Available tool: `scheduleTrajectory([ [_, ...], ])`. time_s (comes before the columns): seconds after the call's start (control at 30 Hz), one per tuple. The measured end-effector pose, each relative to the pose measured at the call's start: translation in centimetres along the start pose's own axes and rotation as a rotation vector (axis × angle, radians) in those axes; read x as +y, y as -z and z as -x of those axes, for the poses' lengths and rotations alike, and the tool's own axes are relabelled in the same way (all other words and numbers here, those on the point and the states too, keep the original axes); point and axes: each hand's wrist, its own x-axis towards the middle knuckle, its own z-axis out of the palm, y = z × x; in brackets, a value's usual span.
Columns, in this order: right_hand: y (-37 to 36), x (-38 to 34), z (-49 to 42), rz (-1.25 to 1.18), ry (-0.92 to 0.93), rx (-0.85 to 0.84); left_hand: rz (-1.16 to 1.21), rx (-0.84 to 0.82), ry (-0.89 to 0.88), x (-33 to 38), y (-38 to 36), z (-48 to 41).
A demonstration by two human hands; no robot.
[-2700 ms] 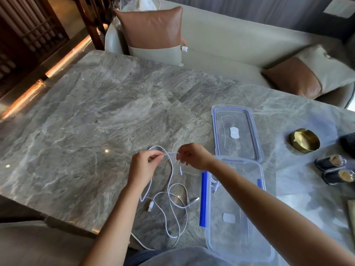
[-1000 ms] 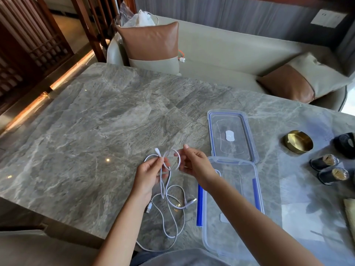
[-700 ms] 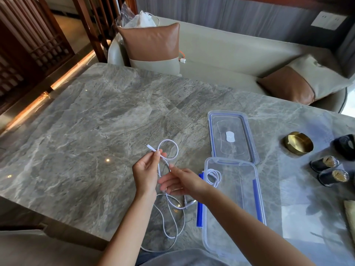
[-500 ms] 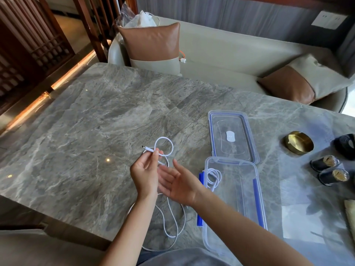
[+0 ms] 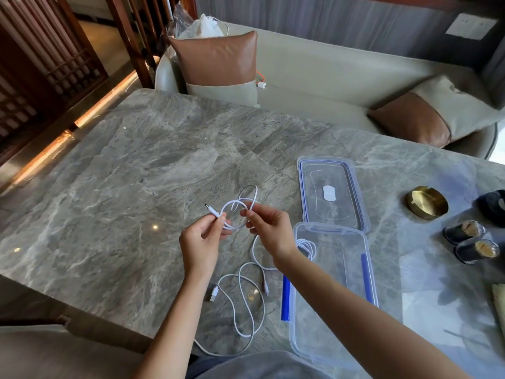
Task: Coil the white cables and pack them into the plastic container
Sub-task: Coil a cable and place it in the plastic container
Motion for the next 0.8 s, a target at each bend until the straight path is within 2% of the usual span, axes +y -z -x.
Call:
scheduleTrajectory([
  [0.07, 0.4, -0.2, 0.0, 0.108, 0.051, -0.018, -0.004, -0.03, 0.012, 0.0, 0.1, -0.2],
  [0.23, 0.5, 0.4, 0.3, 0.343, 0.188, 0.084, -0.123, -0.131, -0.022, 0.2, 0.3, -0.7],
  [0.53, 2.7, -1.0, -1.3, 0.145, -0.238, -0.359, -0.187, -0.243, -0.099, -0.6, 2.2, -1.4],
  [0.67, 3.9, -2.2, -1.7, 0.065, -0.339, -0.485, -0.101, -0.237, -0.093, -1.0, 2.1, -1.3],
  [0.8, 4.6, -2.9, -1.8, 0.016, -0.39, -0.566, -0.001, -0.381, -0.038, -0.8, 2.2, -1.4],
])
